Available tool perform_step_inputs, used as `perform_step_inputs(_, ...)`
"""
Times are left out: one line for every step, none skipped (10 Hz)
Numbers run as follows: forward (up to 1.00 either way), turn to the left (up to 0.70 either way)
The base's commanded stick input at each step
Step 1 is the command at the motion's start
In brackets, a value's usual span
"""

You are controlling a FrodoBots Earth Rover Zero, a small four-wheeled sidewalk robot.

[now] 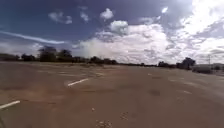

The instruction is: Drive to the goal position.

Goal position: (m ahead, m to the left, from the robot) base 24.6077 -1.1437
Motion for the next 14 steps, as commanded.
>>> perform_step_inputs(1.00, 0.00)
perform_step_inputs(1.00, 0.00)
perform_step_inputs(1.00, 0.00)
perform_step_inputs(1.00, 0.00)
perform_step_inputs(1.00, 0.00)
perform_step_inputs(1.00, 0.00)
perform_step_inputs(1.00, 0.00)
perform_step_inputs(1.00, 0.00)
perform_step_inputs(1.00, 0.00)
perform_step_inputs(1.00, -0.39)
perform_step_inputs(1.00, -0.39)
perform_step_inputs(1.00, -0.39)
perform_step_inputs(1.00, 0.00)
perform_step_inputs(1.00, 0.00)
